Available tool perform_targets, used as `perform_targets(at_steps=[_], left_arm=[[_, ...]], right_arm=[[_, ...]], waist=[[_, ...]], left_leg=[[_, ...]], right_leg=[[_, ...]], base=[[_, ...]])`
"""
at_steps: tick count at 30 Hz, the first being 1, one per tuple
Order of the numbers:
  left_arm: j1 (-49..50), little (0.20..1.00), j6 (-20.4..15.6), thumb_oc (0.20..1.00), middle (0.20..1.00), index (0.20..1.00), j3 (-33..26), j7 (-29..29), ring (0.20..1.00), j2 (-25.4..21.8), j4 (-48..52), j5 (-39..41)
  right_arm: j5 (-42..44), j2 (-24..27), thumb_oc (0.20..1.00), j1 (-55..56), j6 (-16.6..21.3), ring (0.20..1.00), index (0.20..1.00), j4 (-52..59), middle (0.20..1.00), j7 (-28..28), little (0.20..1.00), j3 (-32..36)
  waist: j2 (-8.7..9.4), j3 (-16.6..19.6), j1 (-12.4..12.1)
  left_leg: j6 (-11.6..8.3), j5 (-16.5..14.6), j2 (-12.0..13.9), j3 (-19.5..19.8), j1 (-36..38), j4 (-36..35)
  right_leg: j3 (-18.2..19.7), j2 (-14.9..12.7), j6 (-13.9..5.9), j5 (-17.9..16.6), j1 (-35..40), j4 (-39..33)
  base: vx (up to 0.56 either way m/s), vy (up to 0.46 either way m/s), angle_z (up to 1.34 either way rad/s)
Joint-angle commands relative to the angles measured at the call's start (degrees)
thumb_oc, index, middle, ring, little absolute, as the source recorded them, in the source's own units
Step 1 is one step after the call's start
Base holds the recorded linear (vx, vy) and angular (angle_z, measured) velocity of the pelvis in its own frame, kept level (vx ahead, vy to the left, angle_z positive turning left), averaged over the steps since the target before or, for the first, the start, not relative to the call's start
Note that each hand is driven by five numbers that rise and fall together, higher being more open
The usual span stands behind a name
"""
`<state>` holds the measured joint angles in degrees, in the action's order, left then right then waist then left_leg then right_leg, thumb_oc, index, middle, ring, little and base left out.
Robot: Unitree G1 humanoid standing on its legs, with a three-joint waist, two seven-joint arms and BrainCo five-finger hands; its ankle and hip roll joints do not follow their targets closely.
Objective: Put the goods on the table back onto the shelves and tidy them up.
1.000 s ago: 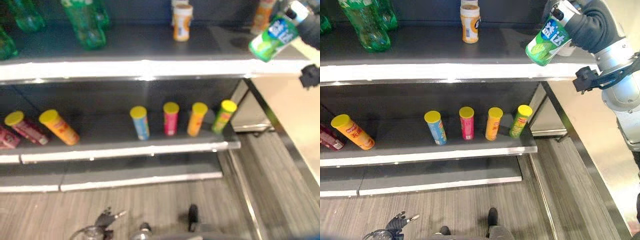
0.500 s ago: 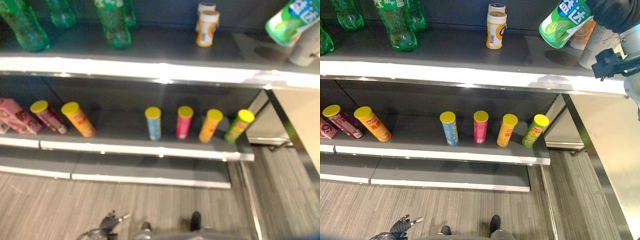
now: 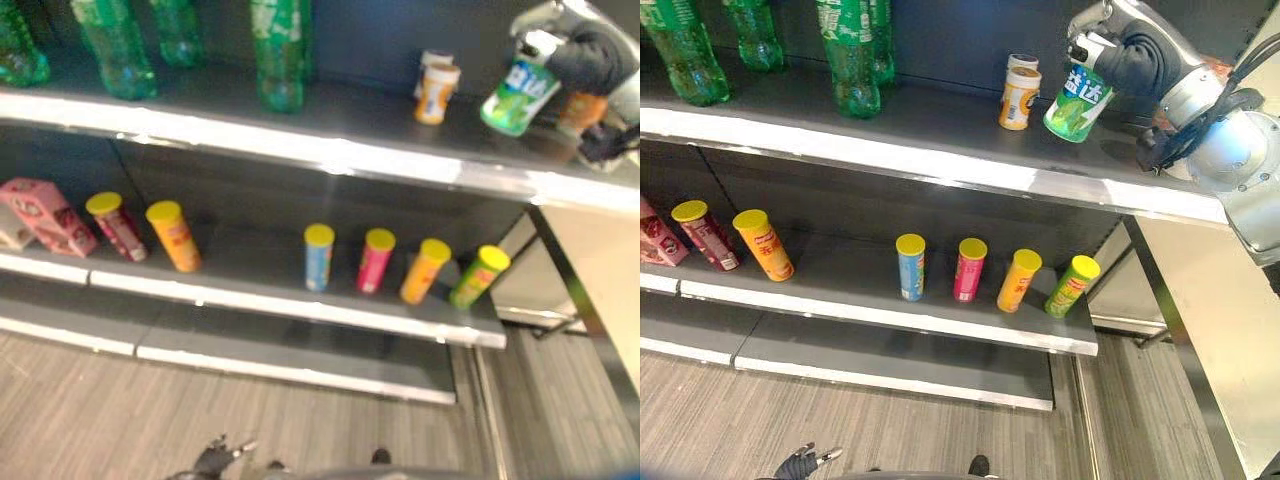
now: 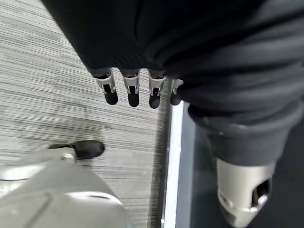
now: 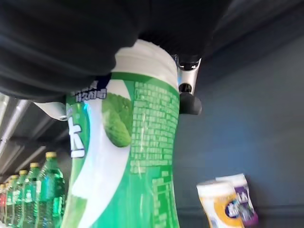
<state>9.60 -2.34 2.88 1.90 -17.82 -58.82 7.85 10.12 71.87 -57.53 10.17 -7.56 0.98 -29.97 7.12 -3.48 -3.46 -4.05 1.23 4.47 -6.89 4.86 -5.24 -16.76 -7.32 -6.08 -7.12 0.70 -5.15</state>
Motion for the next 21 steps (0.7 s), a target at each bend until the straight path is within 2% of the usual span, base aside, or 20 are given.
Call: perform_targets(at_steps=[1,7,13,21], left_arm=[[-2.52,1.000,-1.04,1.000,1.000,1.000,3.12,-0.52,1.000,-2.35,-1.43,0.96],[-2.69,1.000,-0.68,1.000,1.000,1.000,1.72,-1.06,1.000,-2.40,-2.79,2.33],[-2.71,1.000,-0.30,1.000,1.000,1.000,-0.25,-1.41,1.000,-2.46,-2.81,4.13],[-4.61,1.000,-0.28,1.000,1.000,1.000,2.62,-0.89,1.000,-2.71,-1.13,2.31]], right_arm=[[-0.48,0.46,0.200,-9.13,-1.29,0.200,0.200,-5.05,0.200,-0.67,0.200,-4.30],[-4.42,-0.48,0.200,-9.03,-3.27,0.200,0.200,-8.00,0.200,-1.23,0.200,-5.26],[-9.75,-2.02,0.200,-7.13,-4.87,0.200,0.200,-7.75,0.200,-1.19,0.200,-4.53],[-11.52,-5.14,0.200,-5.99,-5.01,0.200,0.200,-8.13,0.200,-0.89,0.200,-4.23]], waist=[[-1.25,-0.43,-2.03],[-1.02,-0.57,-2.60],[-1.75,-0.09,-3.01],[-2.64,0.78,-2.54]], left_leg=[[-2.40,-1.70,-1.13,-3.81,-1.85,0.24],[-2.84,-1.27,-1.18,-3.17,-2.71,0.24],[-3.22,-1.01,-1.42,-2.79,-2.98,0.24],[-3.41,-0.90,-1.51,-2.96,-2.84,0.24]], right_leg=[[-2.95,0.66,-3.31,5.97,2.82,0.15],[-4.63,0.38,-3.11,6.05,2.82,0.15],[-5.95,0.17,-3.02,6.25,3.12,0.15],[-6.58,0.23,-2.97,6.44,3.40,0.15]], base=[[0.01,-0.010,0.18],[0.02,-0.030,0.23],[0.03,-0.029,0.12],[0.01,-0.016,0.04]])
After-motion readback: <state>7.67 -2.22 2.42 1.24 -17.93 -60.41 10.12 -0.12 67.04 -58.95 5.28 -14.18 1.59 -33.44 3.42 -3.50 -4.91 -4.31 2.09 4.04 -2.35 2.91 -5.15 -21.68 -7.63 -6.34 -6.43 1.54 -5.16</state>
